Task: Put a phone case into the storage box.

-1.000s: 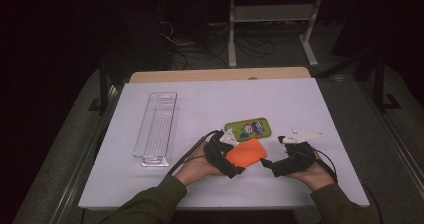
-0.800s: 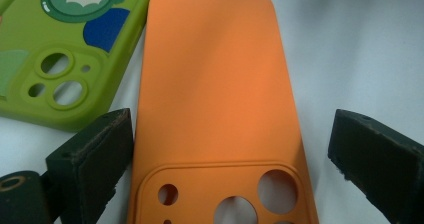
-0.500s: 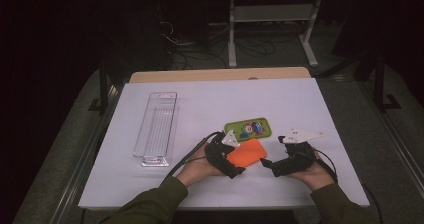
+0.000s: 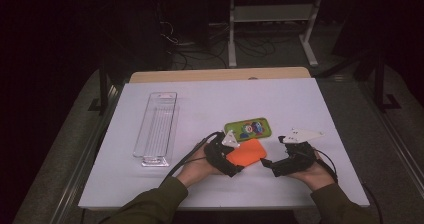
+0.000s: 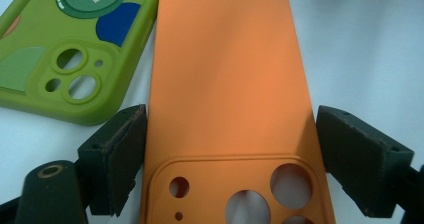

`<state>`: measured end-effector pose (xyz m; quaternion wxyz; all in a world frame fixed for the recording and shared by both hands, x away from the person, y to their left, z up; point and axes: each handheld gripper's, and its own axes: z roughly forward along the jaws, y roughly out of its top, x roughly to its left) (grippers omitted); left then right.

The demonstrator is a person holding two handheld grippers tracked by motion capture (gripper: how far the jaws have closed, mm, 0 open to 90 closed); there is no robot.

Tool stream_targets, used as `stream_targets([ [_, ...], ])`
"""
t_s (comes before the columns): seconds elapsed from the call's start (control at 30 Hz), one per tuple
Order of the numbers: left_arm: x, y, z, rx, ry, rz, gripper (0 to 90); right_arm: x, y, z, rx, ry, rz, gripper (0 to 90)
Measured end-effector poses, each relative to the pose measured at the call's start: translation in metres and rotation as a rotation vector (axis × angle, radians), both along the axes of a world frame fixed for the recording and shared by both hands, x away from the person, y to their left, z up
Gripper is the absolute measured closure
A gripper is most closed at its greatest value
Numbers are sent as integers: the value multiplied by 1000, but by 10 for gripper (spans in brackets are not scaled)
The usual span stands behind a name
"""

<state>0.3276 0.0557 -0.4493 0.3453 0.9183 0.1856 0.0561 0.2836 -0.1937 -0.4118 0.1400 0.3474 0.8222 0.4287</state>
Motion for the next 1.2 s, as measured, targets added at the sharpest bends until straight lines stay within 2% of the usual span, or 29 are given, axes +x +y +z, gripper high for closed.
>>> stream_targets([
  [0.3, 0, 1, 2, 5, 3, -5, 161, 0, -1, 0, 1, -1, -2, 3],
  [0.5, 1, 7, 12, -27, 1, 3, 162, 0, -1, 0, 4, -6, -2, 3],
  [0.53, 2, 10, 15, -18, -7, -8, 162, 0, -1, 0, 5, -6, -3, 3],
  [0.63, 4, 15, 22, -31, -11, -6, 162, 0, -1, 0, 4, -1, -4, 3],
  [0.67, 4, 16, 24, -42, 0, 3, 162, 0, -1, 0, 3, -1, -3, 2],
  [0.73, 7, 21, 31, -29, -6, -7, 161, 0, -1, 0, 3, 0, -3, 3],
  [0.8, 10, 26, 38, -33, -7, -5, 161, 0, -1, 0, 6, -1, -4, 3],
  [0.83, 10, 27, 40, -51, -2, 6, 161, 0, -1, 0, 5, -1, -3, 3],
  [0.9, 12, 32, 47, -55, 6, 9, 161, 0, -1, 0, 3, 1, -3, 3],
  [1.03, 19, 41, 59, -44, 9, 4, 161, -1, -1, 0, 12, 2, -7, 3],
  [1.07, 21, 42, 61, -55, 12, 6, 161, -1, -1, 0, 15, 7, -11, 3],
  [1.2, 27, 47, 71, -54, 25, 2, 161, 0, -1, 0, 16, 6, -11, 3],
])
